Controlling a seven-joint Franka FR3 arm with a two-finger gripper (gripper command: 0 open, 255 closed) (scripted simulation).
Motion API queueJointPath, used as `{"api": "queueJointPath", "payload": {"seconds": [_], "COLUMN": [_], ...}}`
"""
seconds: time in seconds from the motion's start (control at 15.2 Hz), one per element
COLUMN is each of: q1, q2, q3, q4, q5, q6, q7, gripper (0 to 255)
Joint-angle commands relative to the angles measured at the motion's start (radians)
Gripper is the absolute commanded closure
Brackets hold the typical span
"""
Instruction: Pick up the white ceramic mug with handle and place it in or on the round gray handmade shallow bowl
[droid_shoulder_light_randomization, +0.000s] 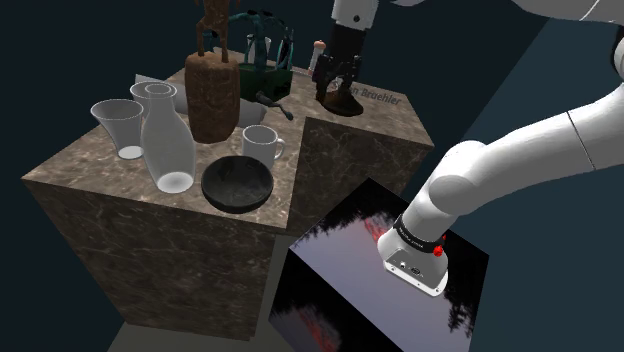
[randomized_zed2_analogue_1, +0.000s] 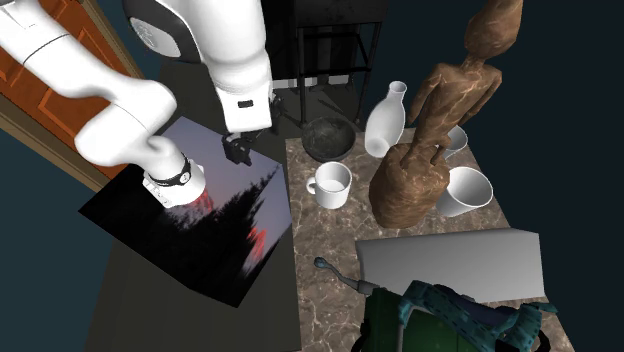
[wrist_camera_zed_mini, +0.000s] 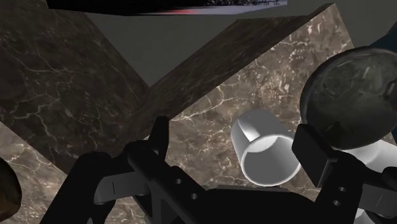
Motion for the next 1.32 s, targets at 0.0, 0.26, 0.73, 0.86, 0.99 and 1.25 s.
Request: {"api": "queueJointPath", "payload": {"seconds": [0.0, 0.26, 0.73, 0.86, 0.99, 1.25], "q1": [0.006, 0.018, 0.032, 0.038, 0.045, 0.056], "q2": [0.056, 0.181, 0.428, 0.504, 0.582, 0.656], "q3": [0.028, 0.084, 0.171, 0.19, 0.206, 0.215], "q4": [0.003, 0.029, 0.126, 0.166, 0.211, 0.236], "q5": [0.009, 0.015, -0.021, -0.045, -0.073, -0.103], "q6": [0.057, 0.16, 0.313, 0.348, 0.378, 0.424], "q7": [0.027, 0.085, 0.202, 0.24, 0.28, 0.315], "gripper": [0, 0, 0, 0, 0, 0]}}
